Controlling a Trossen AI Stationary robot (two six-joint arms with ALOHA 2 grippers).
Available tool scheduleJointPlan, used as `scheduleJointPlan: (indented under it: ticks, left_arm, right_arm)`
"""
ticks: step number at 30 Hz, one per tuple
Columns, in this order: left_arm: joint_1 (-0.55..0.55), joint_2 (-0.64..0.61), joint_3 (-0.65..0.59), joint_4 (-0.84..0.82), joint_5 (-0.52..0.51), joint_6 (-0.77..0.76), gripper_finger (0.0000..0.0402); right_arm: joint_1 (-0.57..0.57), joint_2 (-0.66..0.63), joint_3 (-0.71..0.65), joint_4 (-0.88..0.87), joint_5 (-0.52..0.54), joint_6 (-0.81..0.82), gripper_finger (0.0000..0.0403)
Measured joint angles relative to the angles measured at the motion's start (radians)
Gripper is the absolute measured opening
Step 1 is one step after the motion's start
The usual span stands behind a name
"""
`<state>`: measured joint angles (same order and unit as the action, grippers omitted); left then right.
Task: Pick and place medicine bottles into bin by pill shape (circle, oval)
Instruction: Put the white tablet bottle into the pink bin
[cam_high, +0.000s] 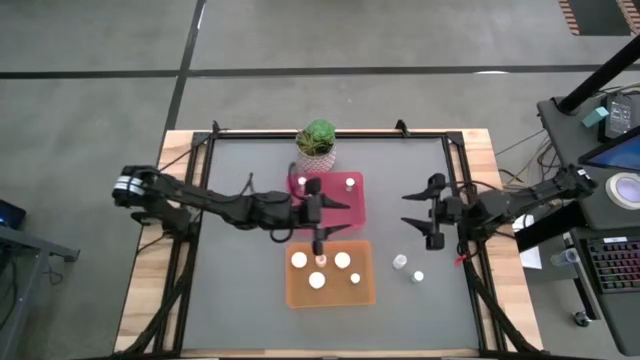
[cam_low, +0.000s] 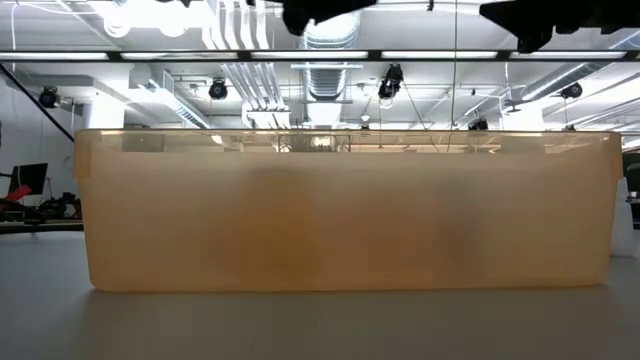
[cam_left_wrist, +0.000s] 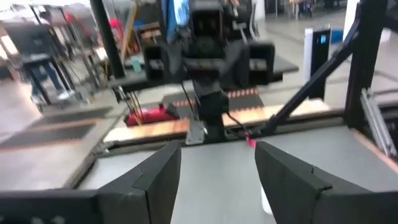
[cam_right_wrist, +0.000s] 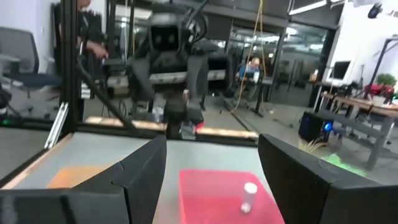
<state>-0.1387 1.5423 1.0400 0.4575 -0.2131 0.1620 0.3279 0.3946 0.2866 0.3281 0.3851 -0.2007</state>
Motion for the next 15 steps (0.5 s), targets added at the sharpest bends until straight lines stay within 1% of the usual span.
scheduleJointPlan:
  ticks: [3,6,13,15]
  left_arm:
    - [-0.005,0.056,0.086,-0.102,0.0,-0.026,0.0191]
    - [-0.014,0.11,0.163,-0.159,-0.001,-0.031,0.0191]
    - [-0.033,0.231,0.29,-0.163,0.0,-0.046,0.0191]
    - [-0.038,0.268,0.319,-0.156,0.0,-0.051,0.0191]
  right_arm:
    - [0.0,-0.045,-0.009,-0.001,0.003,-0.006,0.0247]
    - [0.0,-0.092,-0.023,0.0,0.005,-0.005,0.0247]
    - [0.0,-0.194,-0.069,0.008,0.0,-0.017,0.0247]
    - [0.0,-0.216,-0.092,0.047,0.0,-0.03,0.0247]
